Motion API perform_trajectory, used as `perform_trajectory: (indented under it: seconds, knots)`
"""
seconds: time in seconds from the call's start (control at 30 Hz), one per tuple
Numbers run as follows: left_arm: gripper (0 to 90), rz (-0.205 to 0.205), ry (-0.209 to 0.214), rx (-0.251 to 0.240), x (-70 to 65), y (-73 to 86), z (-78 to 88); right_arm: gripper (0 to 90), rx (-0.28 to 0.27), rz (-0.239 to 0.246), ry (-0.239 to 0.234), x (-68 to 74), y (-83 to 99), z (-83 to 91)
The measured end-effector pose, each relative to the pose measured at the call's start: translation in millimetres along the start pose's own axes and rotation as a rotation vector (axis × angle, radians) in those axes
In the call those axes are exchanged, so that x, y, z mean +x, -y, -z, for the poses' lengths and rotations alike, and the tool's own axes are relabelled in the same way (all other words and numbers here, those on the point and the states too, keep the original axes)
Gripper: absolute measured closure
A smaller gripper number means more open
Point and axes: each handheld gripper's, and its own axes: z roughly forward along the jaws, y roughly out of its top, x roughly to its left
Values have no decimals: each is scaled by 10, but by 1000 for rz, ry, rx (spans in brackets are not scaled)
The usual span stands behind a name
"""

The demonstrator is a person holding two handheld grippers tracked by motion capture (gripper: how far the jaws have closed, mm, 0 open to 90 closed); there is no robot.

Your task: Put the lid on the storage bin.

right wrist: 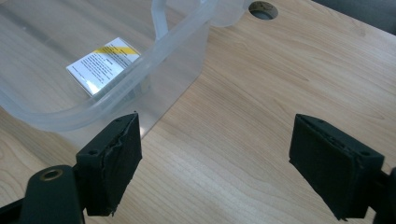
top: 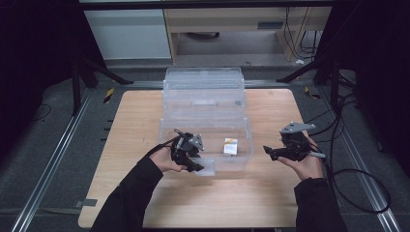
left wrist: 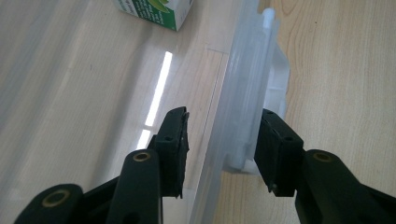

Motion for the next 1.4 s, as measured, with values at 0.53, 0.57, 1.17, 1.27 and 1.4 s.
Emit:
perform_trajectory:
  seconds: [0.53, 0.57, 1.17, 1.27, 1.4]
  knots:
    - [638, -102, 56, 59, 14, -178, -79, 237, -118, 56, -66, 59, -472, 10]
    - [639, -102, 56, 59, 14, -178, -79, 245, -125, 63, -67, 59, -525, 8]
    - [658, -117, 76, 46, 34, -163, -73, 303, -169, 179, -153, 178, -1338, -237]
    - [660, -122, 79, 35, 39, -154, -74, 308, -166, 201, -175, 204, -1425, -296]
    - [663, -132, 80, 38, 44, -148, -64, 312, -158, 232, -193, 238, -1556, -390]
